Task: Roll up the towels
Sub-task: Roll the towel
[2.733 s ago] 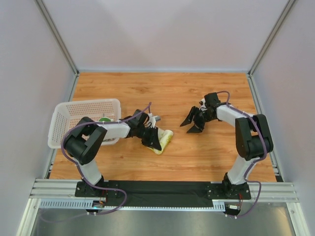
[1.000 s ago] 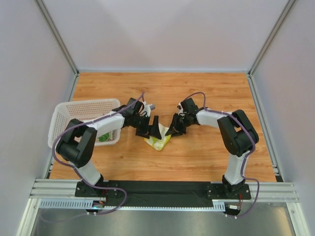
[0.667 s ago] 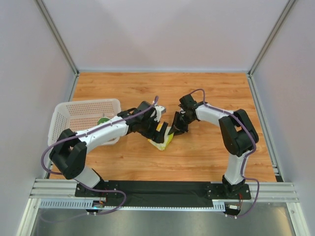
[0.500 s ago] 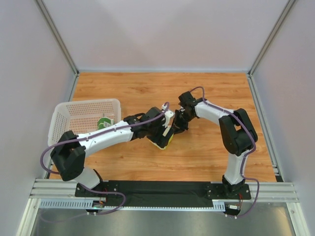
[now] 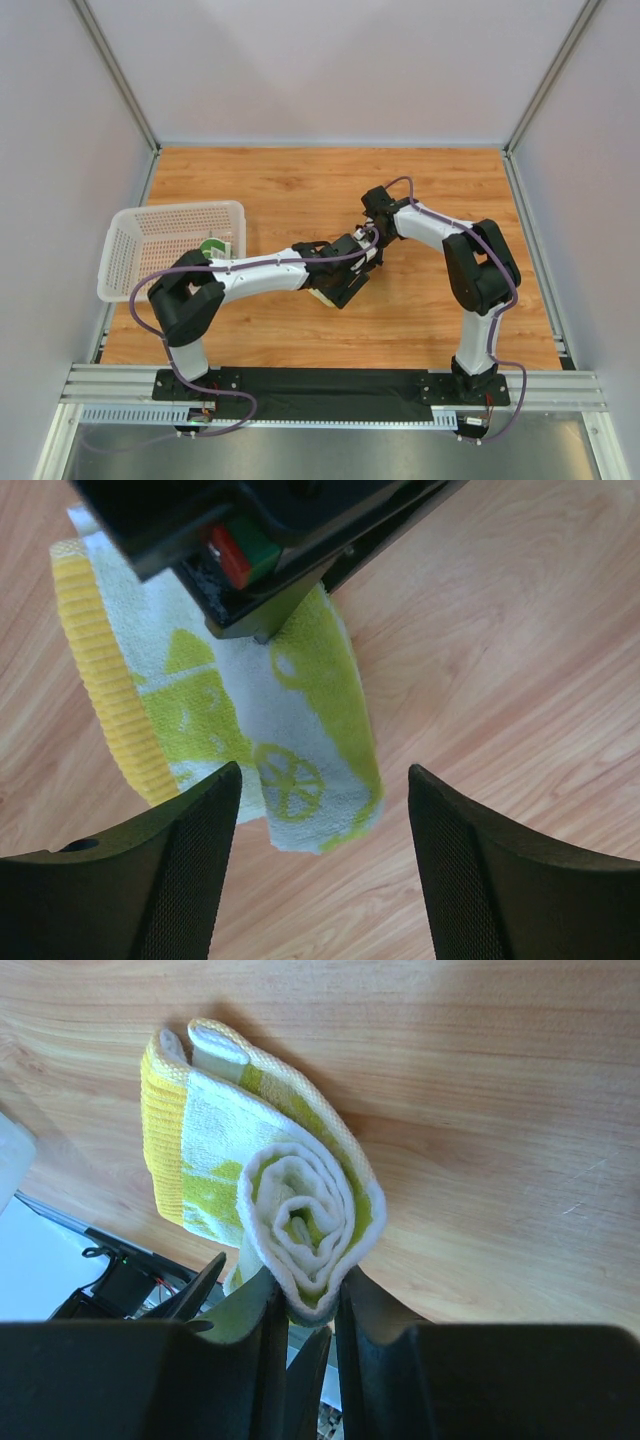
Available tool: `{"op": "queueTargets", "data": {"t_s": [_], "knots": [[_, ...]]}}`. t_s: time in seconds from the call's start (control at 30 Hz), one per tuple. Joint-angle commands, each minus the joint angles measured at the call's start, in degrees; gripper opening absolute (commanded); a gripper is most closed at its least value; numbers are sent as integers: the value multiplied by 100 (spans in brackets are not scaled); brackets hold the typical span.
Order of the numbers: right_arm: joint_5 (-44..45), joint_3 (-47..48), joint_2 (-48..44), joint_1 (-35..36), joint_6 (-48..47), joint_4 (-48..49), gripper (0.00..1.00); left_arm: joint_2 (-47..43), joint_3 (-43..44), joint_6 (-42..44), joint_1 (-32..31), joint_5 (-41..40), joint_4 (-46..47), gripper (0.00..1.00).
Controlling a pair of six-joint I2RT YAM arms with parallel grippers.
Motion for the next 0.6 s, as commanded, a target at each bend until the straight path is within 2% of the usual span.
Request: {"op": "queueTargets", "data": {"t_s": [0.0,0.17,0.33,0.57], "knots": [[7,137,-37,24,38,-41,9,68,91,78,-49,-97,114,74],[16,111,-37,24,47,-50,8,147,-103,34,-163,-132,299,68],[16,76,-2,33,64,-41,8,68,-25,78,-436,-905,203,65],[16,49,33,33,117,-23,8,647,398,-45,-708,-1844,-481,58]]}}
